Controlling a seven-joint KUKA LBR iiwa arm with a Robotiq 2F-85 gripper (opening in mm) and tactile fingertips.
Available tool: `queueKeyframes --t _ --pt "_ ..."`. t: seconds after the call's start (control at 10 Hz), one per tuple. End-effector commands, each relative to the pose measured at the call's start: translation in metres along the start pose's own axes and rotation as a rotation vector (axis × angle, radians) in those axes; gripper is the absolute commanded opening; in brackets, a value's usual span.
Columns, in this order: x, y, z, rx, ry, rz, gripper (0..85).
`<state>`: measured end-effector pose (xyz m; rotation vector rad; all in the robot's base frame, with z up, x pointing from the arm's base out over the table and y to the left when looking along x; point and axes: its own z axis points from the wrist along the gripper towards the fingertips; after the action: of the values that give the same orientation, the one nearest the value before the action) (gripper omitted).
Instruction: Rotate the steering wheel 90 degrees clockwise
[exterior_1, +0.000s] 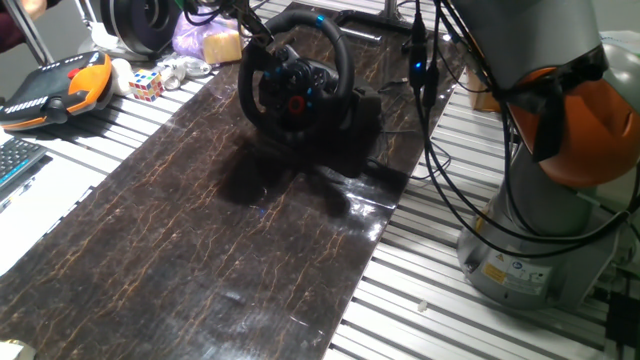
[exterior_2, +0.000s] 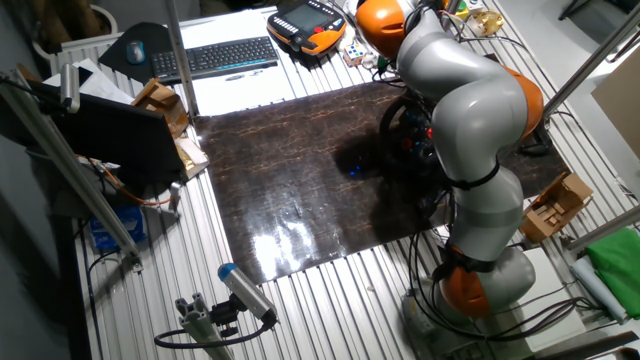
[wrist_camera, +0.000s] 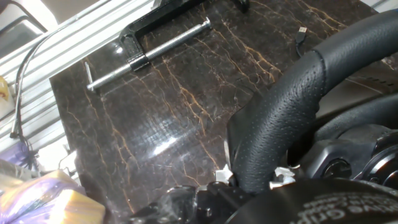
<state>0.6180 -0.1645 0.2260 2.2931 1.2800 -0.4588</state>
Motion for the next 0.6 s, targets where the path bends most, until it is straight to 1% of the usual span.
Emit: queueKeyframes --t 0.0,0.1,0.2,0.4,0.5 --pt "0.001 0.0 0.0 0.0 0.003 -0.003 25.7" --pt "0.002 0.001 0.0 0.003 0.008 -0.005 50.0" --pt "0.004 0.002 0.001 0.009 0.018 -0.007 57.3" --pt "0.011 0.002 0.003 0.013 0.025 -0.009 61.0" --pt "0.012 0.002 0.003 0.017 0.032 -0.014 61.3"
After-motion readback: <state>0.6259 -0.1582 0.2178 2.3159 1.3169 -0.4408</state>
